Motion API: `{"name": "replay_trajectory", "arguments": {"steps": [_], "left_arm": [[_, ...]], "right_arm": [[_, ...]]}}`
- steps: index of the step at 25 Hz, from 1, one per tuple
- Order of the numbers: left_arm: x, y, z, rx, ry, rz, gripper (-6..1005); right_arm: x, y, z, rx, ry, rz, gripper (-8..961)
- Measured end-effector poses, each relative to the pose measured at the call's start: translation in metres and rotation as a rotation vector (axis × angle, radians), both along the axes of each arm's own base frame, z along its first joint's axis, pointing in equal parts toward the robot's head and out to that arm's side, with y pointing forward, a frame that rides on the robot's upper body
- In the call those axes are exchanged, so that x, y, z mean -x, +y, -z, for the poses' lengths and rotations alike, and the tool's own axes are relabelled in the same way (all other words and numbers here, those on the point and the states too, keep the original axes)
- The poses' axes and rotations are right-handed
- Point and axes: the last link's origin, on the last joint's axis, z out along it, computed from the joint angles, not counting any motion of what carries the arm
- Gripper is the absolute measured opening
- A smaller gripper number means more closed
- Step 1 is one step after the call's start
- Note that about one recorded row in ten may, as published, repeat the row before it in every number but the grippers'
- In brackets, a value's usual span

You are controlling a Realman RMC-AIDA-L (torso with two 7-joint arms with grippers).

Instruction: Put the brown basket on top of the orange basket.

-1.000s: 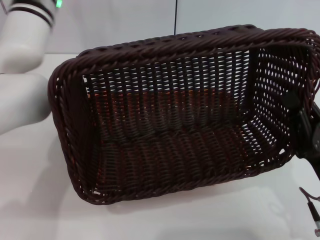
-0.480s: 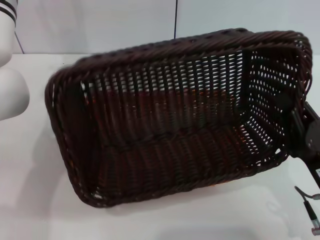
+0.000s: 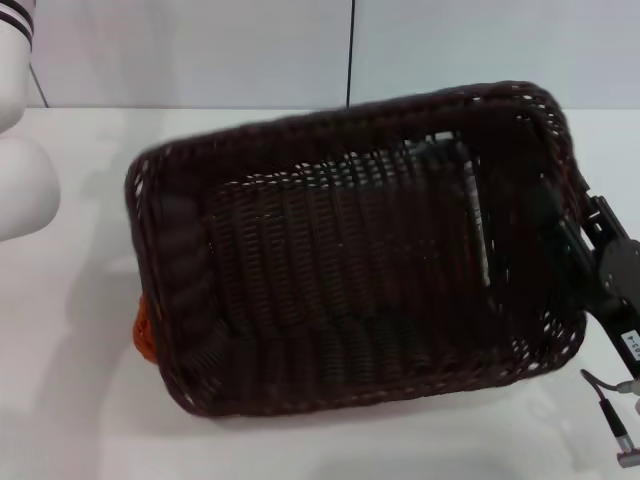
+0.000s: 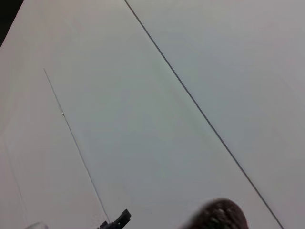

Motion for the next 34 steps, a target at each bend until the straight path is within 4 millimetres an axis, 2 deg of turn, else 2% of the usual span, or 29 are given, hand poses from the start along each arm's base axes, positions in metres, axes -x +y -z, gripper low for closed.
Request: {"name": "replay_trajectory", "arguments": {"steps": [6,14,18,21,22,23,25,27,28,29,30,31,32,33,34], "left_arm": [[-0.003,0.0,0.005,0.013,0.024,0.007,862],[-0.005,0.0,0.009,0.02,0.029,0.011,861],[-0.005,-0.001,0.011,0.024,0.029,0.013,861],[-0.004,-0.004,0.017,0.035,0.031,0.011,862],[-0.004,-0.004,0.017,0.035,0.031,0.011,862],[-0.001,-0.006,0.019,0.035,0.029,0.007,862],[0.003,-0.009,0.019,0.028,0.017,0.007,862],[0.009,-0.013,0.018,0.021,0.005,0.001,862],[0.009,-0.013,0.018,0.021,0.005,0.001,861],[0.019,-0.02,0.016,0.008,-0.017,-0.006,861],[0.026,-0.025,0.016,0.0,-0.032,-0.013,861],[0.026,-0.025,0.016,0.0,-0.032,-0.013,861],[0.026,-0.025,0.016,0.0,-0.032,-0.013,861],[0.026,-0.025,0.016,0.0,-0.032,-0.013,861],[0.036,-0.032,0.016,-0.01,-0.041,-0.023,861]], "right_arm": [[0.0,0.002,0.0,0.011,0.002,-0.002,636],[0.0,0.004,-0.003,0.025,-0.008,-0.039,636],[-0.001,0.006,-0.013,-0.024,-0.024,-0.074,636],[-0.004,0.007,-0.03,-0.102,-0.036,-0.117,636],[-0.01,0.011,-0.044,-0.164,-0.051,-0.11,636],[-0.01,0.011,-0.044,-0.164,-0.051,-0.11,636],[-0.017,0.019,-0.057,-0.236,-0.072,-0.076,636],[-0.03,0.036,-0.081,-0.348,-0.132,0.009,636],[-0.03,0.036,-0.081,-0.348,-0.132,0.009,636],[-0.035,0.044,-0.089,-0.381,-0.16,0.045,636],[-0.044,0.06,-0.103,-0.427,-0.214,0.115,636],[-0.044,0.06,-0.103,-0.427,-0.214,0.115,636],[-0.052,0.078,-0.119,-0.465,-0.267,0.187,636],[-0.052,0.078,-0.119,-0.465,-0.267,0.187,636],[-0.054,0.086,-0.126,-0.479,-0.284,0.218,636]]}}
